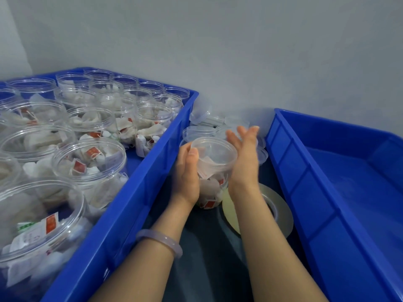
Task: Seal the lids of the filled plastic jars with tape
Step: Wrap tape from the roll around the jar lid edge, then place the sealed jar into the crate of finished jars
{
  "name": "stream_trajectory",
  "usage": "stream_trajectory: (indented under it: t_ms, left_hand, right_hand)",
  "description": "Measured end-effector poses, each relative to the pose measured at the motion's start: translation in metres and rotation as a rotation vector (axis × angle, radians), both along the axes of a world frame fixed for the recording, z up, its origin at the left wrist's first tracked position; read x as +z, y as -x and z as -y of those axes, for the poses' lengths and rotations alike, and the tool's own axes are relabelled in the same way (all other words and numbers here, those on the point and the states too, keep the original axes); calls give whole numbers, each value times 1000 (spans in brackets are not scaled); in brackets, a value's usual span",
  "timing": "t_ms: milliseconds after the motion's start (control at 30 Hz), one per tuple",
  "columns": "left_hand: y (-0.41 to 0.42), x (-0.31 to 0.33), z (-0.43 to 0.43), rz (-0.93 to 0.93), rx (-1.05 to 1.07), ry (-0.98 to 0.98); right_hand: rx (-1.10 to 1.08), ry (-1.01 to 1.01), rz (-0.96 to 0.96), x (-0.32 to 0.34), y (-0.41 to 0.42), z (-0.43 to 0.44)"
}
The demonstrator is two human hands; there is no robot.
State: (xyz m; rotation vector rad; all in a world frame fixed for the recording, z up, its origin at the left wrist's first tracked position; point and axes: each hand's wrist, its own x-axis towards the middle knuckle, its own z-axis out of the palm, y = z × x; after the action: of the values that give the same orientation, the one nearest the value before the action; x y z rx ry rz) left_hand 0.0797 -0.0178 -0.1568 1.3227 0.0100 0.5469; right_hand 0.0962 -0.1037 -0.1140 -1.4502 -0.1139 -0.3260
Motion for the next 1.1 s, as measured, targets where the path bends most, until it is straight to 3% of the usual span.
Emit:
stream_trajectory:
  t_ms: [233,400,633,767,967,1100]
  left_hand:
    - [1,14,-3,-10,-26,42]
    - [-8,38,-3,-39,56,-43]
    - [-9,41,0,19,97,-89]
    - [-13,36,0,13,90,-105]
    - [-9,25,-1,16,95,-122]
    - [-2,19,8,-172,217,-64]
  right_hand:
    - [-180,41,114,-2,-6,-14]
    - [-85,-57,110,-5,-6,-14]
    - [-34,87,163,-8,-10,-7]
    - [-4,60,214,-10,-11,-7]
    - [-76,-48,104,-8,-3,-12]
    - [-91,56,-107,7,7,-13]
